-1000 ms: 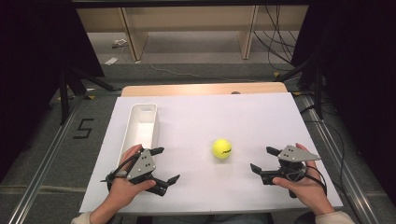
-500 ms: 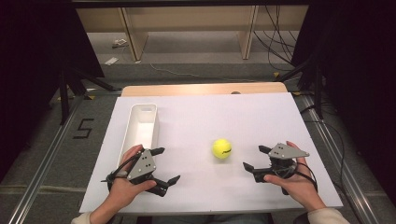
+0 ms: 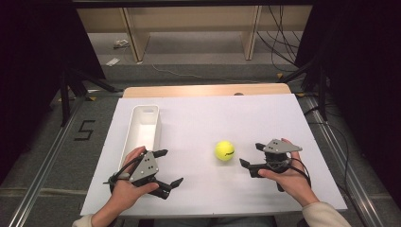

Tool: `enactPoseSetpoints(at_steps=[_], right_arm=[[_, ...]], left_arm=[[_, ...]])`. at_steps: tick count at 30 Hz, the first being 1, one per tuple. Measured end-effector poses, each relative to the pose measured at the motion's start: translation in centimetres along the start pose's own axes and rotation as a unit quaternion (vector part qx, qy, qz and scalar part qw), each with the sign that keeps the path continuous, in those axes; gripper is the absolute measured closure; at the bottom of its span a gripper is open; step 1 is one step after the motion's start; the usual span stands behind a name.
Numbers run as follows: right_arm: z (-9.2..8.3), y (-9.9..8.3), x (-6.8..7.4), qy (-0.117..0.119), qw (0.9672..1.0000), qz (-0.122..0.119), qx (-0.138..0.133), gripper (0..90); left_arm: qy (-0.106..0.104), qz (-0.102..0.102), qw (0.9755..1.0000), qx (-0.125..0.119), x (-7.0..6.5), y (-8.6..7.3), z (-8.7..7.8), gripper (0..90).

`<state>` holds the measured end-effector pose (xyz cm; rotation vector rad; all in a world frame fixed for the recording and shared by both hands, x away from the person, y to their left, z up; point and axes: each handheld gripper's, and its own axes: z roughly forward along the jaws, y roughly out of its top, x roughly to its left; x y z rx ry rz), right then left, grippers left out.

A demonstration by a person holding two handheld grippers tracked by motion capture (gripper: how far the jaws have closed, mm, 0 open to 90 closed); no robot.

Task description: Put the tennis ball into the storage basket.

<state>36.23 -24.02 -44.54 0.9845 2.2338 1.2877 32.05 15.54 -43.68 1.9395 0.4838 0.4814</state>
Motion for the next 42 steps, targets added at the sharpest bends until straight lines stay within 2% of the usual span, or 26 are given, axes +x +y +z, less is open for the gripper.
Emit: enactPoseSetpoints(at_steps=[9, 19, 33, 42], right_arm=[[2.8, 0.9, 0.5, 0.012, 0.9997, -0.016, 0.017, 15.2], [5.1, 1.4, 0.8, 0.019, 0.9992, -0.014, 0.031, 15.2], [7.5, 1.7, 1.1, 0.017, 0.9987, -0.012, 0.046, 15.0], [8.4, 1.8, 1.5, 0.016, 0.9984, -0.015, 0.052, 14.9]], left_arm=[[0.001, 0.0, 1.0, -0.002, 0.0, 0.0, 0.0, 0.0], [-0.001, 0.001, 1.0, -0.001, 0.0, 0.1, -0.1, 0.0], [0.0, 0.001, 1.0, -0.003, 0.0, 0.1, -0.1, 0.0], [0.0, 0.0, 1.0, -0.005, 0.0, 0.1, -0.2, 0.0]])
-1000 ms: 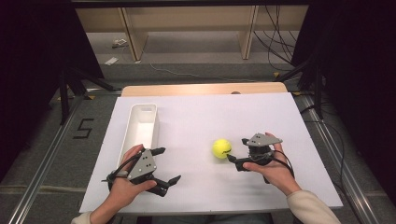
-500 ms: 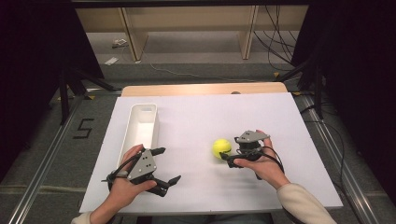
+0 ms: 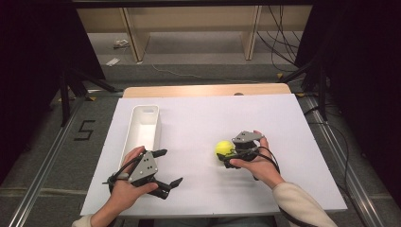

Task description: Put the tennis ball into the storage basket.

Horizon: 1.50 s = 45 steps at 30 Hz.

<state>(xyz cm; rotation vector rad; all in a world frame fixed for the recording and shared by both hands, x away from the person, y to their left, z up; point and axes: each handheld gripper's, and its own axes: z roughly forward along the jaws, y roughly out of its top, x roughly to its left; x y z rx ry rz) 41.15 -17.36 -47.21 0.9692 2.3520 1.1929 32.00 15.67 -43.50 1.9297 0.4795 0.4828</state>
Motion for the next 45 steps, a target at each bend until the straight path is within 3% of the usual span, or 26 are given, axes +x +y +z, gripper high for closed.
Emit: enactPoseSetpoints(at_steps=[37, 45], right_arm=[[2.6, -0.1, 0.3, 0.008, 0.9995, -0.007, 0.03, 15.5], [2.9, -0.1, 0.3, 0.001, 0.9993, -0.013, 0.034, 21.5]], left_arm=[[-0.005, -0.005, 1.0, -0.002, 0.2, -0.1, 0.1, 0.0], [-0.004, -0.004, 1.0, -0.002, 0.2, -0.1, 0.1, 0.0]])
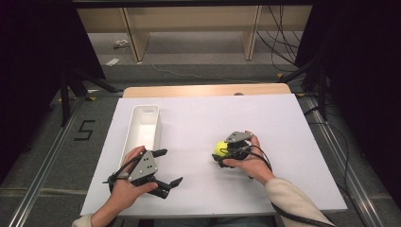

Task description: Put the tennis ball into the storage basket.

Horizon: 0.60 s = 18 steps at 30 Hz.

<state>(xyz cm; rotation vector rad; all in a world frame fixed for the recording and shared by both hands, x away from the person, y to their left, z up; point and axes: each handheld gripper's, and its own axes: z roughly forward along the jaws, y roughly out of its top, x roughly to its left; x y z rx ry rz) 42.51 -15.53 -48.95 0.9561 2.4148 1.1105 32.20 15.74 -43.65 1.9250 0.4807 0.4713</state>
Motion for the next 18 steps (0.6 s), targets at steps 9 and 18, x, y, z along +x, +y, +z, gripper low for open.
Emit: enactPoseSetpoints(at_steps=[9, 18], right_arm=[[-0.04, 0.14, 0.15, -0.009, 0.9999, -0.007, 0.0, 25.3], [-0.2, 0.3, 0.22, -0.003, 1.0, -0.007, 0.001, 25.6]], left_arm=[[0.001, 0.0, 1.0, 0.001, 0.03, -0.01, 0.01, 0.0], [0.002, 0.001, 1.0, 0.001, 0.01, 0.0, 0.02, 0.0]])
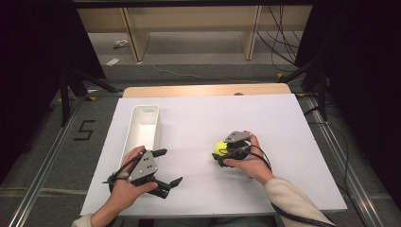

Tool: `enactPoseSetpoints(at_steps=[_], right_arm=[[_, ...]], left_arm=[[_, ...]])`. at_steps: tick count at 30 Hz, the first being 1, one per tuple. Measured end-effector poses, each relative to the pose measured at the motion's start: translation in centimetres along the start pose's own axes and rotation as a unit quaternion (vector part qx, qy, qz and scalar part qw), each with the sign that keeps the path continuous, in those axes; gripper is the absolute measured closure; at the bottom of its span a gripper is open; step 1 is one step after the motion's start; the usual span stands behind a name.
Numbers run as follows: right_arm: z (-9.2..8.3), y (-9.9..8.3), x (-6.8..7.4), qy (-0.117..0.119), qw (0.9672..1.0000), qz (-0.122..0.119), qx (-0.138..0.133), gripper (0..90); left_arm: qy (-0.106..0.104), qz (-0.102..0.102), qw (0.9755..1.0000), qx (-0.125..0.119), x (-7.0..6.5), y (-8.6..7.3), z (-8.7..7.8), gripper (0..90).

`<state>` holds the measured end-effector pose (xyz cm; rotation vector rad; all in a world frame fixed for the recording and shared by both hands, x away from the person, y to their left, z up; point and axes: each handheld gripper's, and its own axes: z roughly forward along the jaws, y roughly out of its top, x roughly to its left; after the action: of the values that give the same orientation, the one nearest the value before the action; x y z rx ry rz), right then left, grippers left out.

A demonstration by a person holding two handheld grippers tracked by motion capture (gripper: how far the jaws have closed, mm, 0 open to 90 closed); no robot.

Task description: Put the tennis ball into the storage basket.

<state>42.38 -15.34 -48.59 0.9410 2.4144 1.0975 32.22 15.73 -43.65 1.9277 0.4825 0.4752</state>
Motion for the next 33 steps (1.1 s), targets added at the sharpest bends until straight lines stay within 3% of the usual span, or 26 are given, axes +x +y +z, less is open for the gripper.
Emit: enactPoseSetpoints(at_steps=[33], right_arm=[[-0.94, 0.84, 0.06, -0.002, 0.9996, 0.003, -0.029, 25.7]], left_arm=[[-0.001, 0.001, 1.0, 0.001, -0.06, 0.01, 0.01, 0.0]])
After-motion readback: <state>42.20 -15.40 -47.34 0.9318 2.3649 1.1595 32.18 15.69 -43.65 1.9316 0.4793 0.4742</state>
